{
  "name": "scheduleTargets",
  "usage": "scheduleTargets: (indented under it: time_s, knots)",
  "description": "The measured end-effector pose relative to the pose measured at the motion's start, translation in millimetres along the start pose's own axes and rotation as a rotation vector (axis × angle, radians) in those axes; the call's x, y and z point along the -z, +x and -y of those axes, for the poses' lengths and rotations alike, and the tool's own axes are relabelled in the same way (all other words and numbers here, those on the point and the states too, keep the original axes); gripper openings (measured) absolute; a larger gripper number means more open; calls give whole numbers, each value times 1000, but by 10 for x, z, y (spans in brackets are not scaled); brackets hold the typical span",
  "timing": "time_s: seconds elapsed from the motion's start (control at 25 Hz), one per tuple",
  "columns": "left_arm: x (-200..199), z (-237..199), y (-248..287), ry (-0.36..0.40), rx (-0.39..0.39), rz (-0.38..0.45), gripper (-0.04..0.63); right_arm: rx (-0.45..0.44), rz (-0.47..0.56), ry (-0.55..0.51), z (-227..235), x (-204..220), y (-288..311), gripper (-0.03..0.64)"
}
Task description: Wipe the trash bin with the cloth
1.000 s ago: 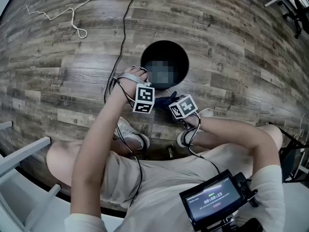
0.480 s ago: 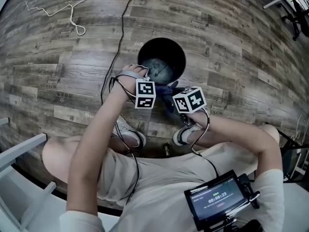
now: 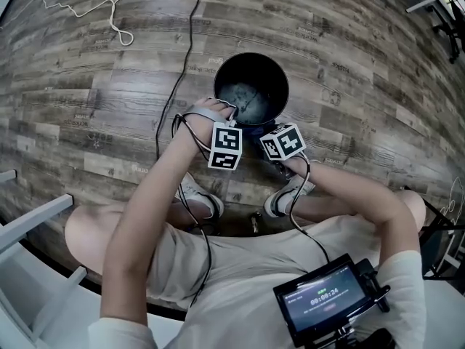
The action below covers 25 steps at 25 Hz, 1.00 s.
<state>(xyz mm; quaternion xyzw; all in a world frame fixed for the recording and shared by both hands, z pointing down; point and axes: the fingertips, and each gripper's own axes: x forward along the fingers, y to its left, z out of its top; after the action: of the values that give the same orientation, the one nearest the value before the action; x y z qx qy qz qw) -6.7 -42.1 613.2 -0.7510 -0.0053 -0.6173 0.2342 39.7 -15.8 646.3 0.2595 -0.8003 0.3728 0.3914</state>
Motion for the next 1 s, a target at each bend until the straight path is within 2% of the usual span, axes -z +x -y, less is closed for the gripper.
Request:
scheduleTargets:
  time_s: [0.2, 0.56, 0.68, 0.84, 0.96, 1.0]
  knots:
    - [-37, -50, 14, -15, -14, 5, 117, 55, -37, -7, 223, 127, 371, 75]
    - [-84, -101, 37, -57, -24, 1, 112, 144, -34, 11, 555, 436, 1078, 75]
    - [-106, -105, 45, -74, -31, -7, 112, 144, -52, 7, 635, 554, 1268, 75]
    - [-96, -108, 37, -103, -15, 6, 112, 124, -45, 36, 629, 513, 1278, 77]
    - [-135, -128, -30, -176, 21, 76, 113, 144, -96, 34, 579, 600, 1072, 75]
    - [-114, -156, -54, -188, 19, 92, 135, 135, -105, 31, 520, 612, 984, 77]
